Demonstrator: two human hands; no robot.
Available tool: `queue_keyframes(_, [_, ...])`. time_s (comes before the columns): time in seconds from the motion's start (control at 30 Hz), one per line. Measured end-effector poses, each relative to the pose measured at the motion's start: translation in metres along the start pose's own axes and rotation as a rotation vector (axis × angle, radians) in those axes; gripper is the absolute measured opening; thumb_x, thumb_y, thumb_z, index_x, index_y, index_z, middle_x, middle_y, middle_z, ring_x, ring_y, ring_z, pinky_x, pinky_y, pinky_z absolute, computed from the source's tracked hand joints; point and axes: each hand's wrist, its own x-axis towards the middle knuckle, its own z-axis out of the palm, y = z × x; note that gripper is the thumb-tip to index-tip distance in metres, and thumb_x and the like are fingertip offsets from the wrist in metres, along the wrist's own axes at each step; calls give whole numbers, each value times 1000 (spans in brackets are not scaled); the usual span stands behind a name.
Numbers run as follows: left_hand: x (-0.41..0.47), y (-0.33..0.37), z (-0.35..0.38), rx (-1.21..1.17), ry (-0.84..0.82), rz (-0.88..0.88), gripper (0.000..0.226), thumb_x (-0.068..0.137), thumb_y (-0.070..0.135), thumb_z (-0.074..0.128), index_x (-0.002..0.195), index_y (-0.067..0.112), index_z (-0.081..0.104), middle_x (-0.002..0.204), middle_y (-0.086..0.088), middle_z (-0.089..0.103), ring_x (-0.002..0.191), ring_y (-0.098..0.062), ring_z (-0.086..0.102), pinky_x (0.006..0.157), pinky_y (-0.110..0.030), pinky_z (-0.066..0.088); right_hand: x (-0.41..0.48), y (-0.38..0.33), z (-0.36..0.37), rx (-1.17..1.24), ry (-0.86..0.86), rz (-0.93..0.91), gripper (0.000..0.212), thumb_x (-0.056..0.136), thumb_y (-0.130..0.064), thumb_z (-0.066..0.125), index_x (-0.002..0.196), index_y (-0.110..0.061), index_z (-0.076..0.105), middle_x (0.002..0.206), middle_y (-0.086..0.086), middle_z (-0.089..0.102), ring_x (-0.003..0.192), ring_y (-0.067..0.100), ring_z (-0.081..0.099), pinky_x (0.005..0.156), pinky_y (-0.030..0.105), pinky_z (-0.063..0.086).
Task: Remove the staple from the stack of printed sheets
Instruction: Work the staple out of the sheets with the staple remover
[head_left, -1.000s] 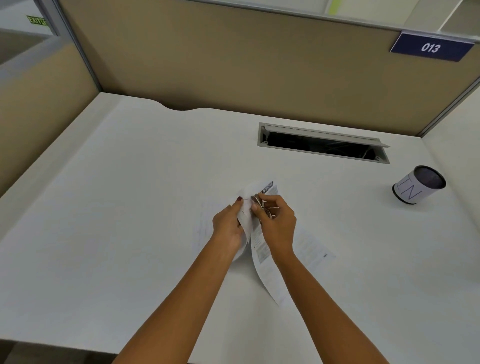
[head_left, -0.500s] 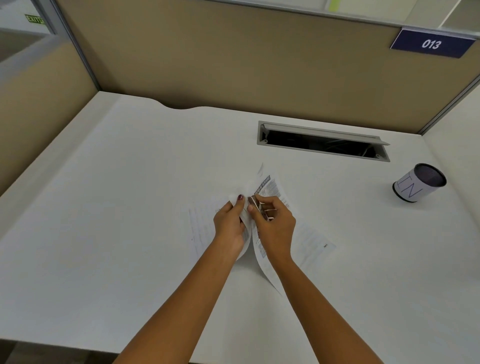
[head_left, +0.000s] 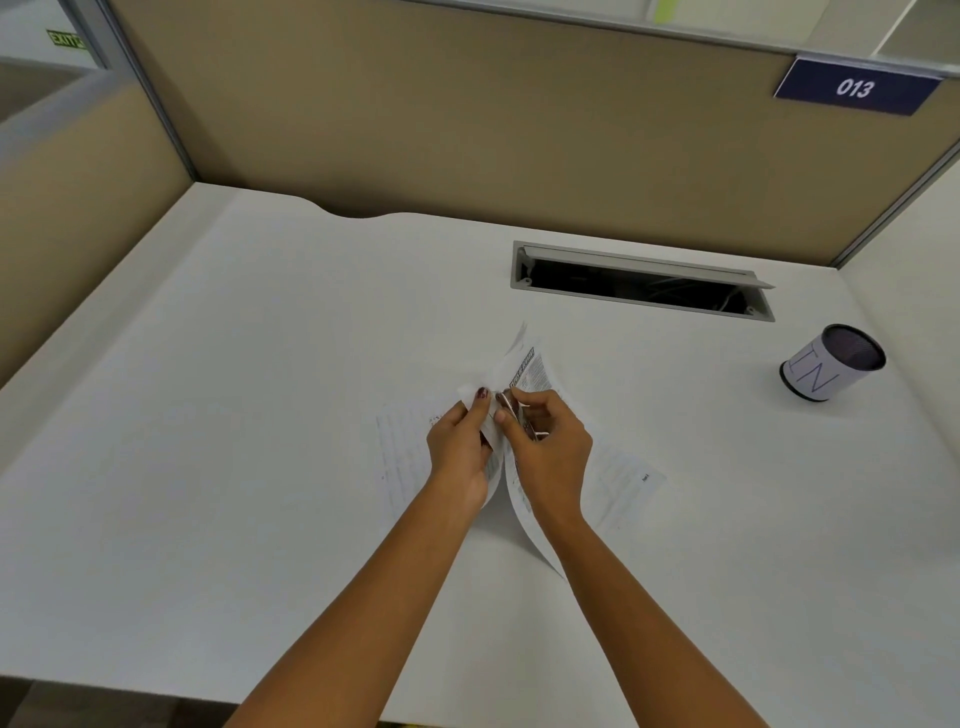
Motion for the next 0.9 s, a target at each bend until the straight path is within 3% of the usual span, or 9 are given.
queue_keyframes(0.2, [0,0,-2,31,-8,38,23,90,16,61,109,3,67,112,-17,68,99,-26,66,85,-35,55,-1,-2,-1,-5,-13,-9,20,82,-18,77,102,-19,72,96,-6,72,82,7,66,68,11,53])
queue_keyframes(0.37, [-3,-2,-2,16,7,37,24,91,13,59,111,1,66,114,-18,67,107,-29,64,96,-39,51,-3,-6,0,-38,-28,-38,20,81,-19,77,101,-19,72,95,-6,72,83,8,66,73,17,54])
queue_keyframes(0.5, [-7,-4,-1,-38,-8,40,28,91,11,58,116,-2,63,113,-18,67,99,-26,66,81,-29,57,-5,-8,3,-23,24,-20,19,81,-19,77,99,-19,71,92,-8,72,82,8,66,74,22,56])
queue_keyframes(0.7, [-9,-3,-2,-34,-44,54,22,92,12,58,109,1,67,104,-14,69,91,-21,67,70,-23,58,-8,-10,5,-26,72,-50,20,81,-19,77,100,-19,72,91,-9,71,80,4,64,70,15,52])
queue_keyframes(0.77, [-9,-1,-2,-39,-61,37,16,91,11,59,101,4,69,95,-11,70,83,-18,68,64,-21,58,-10,-10,7,-84,102,-116,20,82,-19,76,101,-18,71,92,-8,70,80,3,63,67,14,50])
queue_keyframes(0.9, [-10,1,0,-51,-60,16,19,91,11,59,106,3,67,93,-10,70,80,-17,69,63,-22,58,-10,-9,9,-219,161,-293,13,84,-16,75,96,-13,72,86,-2,67,73,9,63,59,17,49])
